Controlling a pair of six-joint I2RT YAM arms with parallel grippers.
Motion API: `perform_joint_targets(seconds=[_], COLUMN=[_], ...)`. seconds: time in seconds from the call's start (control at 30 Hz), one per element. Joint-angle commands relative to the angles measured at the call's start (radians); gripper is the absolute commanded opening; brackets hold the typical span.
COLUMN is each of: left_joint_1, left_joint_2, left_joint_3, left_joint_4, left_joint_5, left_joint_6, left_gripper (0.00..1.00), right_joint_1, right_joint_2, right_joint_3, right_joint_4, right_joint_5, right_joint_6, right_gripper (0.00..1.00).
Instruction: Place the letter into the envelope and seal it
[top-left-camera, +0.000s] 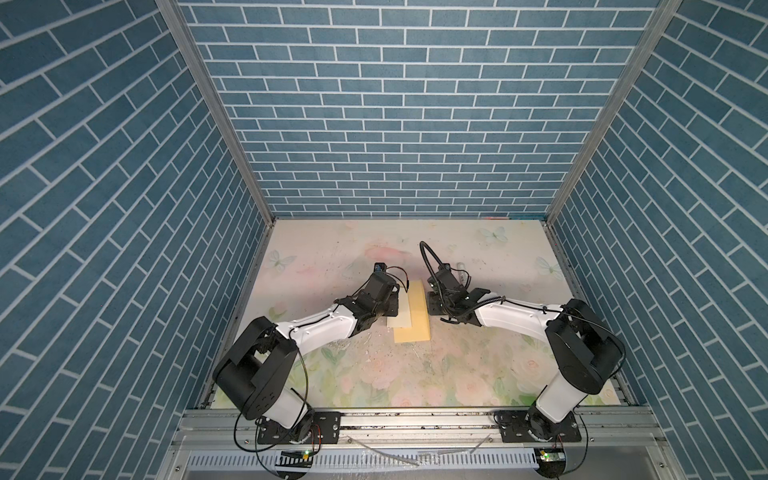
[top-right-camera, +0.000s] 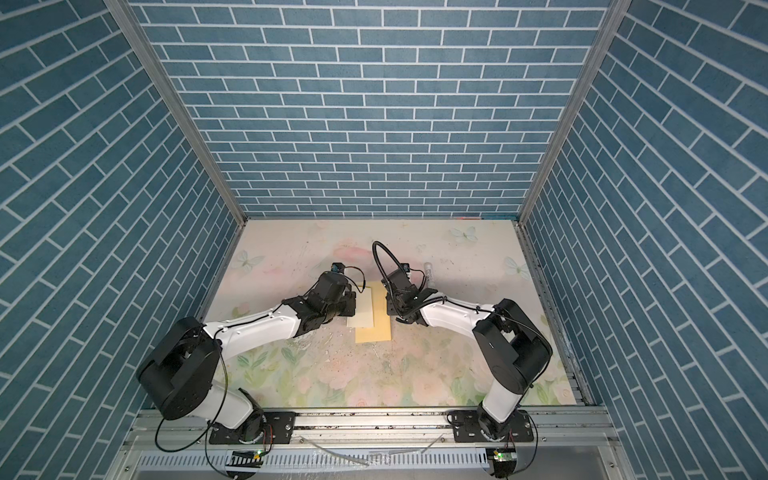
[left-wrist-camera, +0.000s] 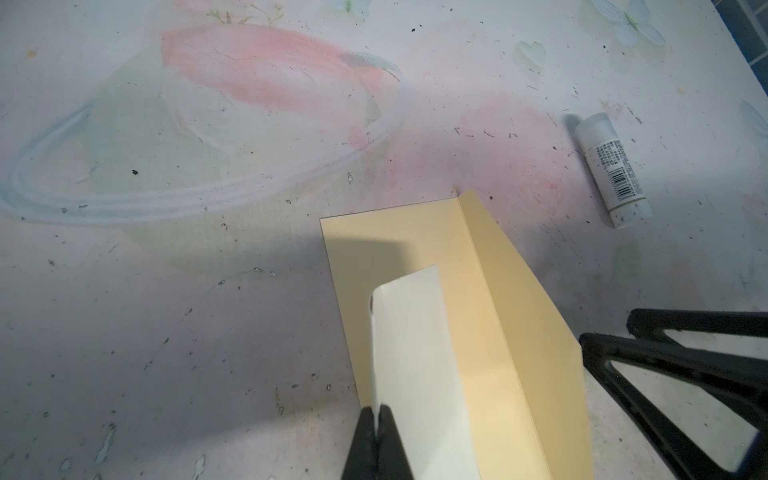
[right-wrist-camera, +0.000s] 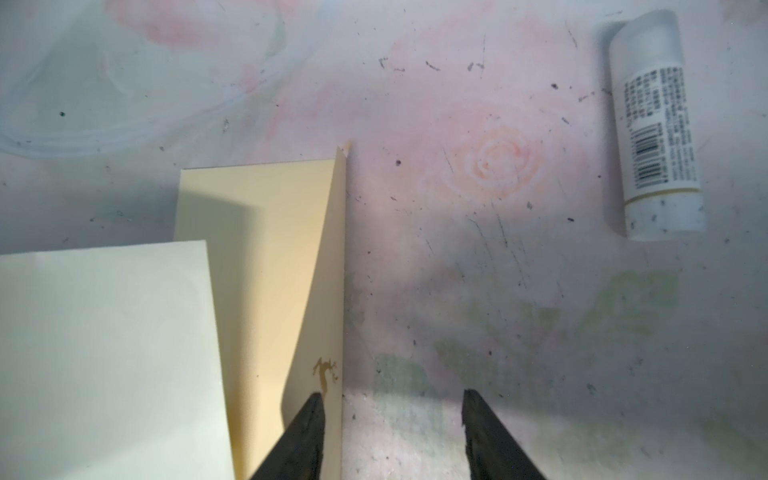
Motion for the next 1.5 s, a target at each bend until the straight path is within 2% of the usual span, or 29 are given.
perform_joint_targets(seconds=[0.0,0.07,0.27,0.37,0.57,0.93,1.13,1.47], left_joint_1=[-0.007,-0.007,-0.007,-0.007,-0.007,-0.007,-0.007,-0.007], left_joint_2=[0.017,0.020,0.024,0.026,0.028,0.030,0.031,0.039], left_joint_3=[-0.006,-0.007,-0.008,-0.008,-0.006,-0.008,-0.008,-0.008], left_joint_4=[-0.019,-0.017,-0.016,-0.015,-0.016,-0.016,-0.019,-0.019], left_joint_5=[-0.011,-0.011,-0.010,-0.010,-0.010,-0.013,-0.016,-0.018], left_joint_6=[0.013,0.012,0.011,0.010,0.010,0.010,0.014,0.013], left_gripper=[0.00,0.00,0.00,0.00,0.00,0.00,0.00,0.00], right_joint_1=[-0.005,-0.005,-0.004,0.001,0.013,0.013,0.004,-0.014], right_joint_2=[-0.002,-0.016,-0.058,-0.047,-0.002,0.068,0.101,0.141], right_joint_3=[0.049,0.053,0.061,0.077,0.114,0.151,0.171,0.170], right_joint_4=[-0.011,0.000,0.041,0.037,-0.003,-0.119,-0.188,-0.232], right_joint_5=[-0.009,-0.015,-0.062,-0.078,-0.058,0.049,0.094,0.082], right_joint_6=[-0.017,-0.023,-0.037,-0.046,-0.075,-0.120,-0.097,-0.053], right_gripper=[0.56,0.57,0.71,0.74,0.75,0.75,0.74,0.73])
